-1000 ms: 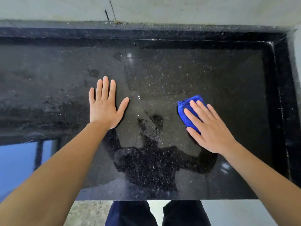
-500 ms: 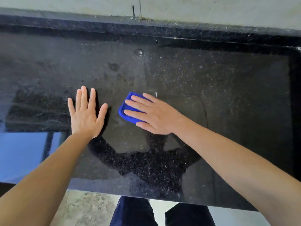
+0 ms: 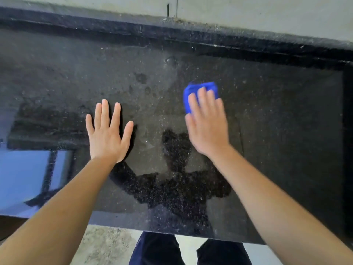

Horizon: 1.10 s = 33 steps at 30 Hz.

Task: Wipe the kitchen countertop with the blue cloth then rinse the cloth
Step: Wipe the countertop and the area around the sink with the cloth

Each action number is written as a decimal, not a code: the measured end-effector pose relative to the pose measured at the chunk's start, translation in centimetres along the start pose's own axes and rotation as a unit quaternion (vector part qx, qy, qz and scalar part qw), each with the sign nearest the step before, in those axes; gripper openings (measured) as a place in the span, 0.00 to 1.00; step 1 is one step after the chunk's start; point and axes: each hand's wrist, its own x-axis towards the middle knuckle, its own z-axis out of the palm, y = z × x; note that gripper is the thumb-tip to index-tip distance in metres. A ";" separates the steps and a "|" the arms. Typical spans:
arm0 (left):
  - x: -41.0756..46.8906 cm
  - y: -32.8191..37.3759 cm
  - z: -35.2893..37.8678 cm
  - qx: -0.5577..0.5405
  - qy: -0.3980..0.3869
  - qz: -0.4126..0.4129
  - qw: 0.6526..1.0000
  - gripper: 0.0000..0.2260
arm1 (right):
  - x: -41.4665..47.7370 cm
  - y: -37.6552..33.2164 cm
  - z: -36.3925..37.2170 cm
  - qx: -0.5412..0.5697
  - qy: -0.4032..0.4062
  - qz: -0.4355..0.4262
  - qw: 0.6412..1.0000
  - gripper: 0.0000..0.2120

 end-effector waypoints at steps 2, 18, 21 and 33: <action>0.0 0.0 0.0 0.002 0.000 -0.003 1.000 0.33 | -1.5 -3.7 0.6 0.030 -0.036 -0.126 0.991 0.26; 0.2 0.0 -0.2 0.002 -0.015 -0.007 1.000 0.37 | 13.1 6.3 -1.3 0.013 -0.066 -0.040 0.997 0.29; 0.1 0.0 -0.3 0.003 -0.023 -0.006 1.000 0.37 | 9.5 11.5 -1.9 0.018 -0.053 0.135 0.989 0.30; 0.3 -0.2 -0.3 0.008 -0.035 0.007 0.999 0.37 | 16.7 -7.9 -0.7 0.076 0.004 0.259 0.963 0.32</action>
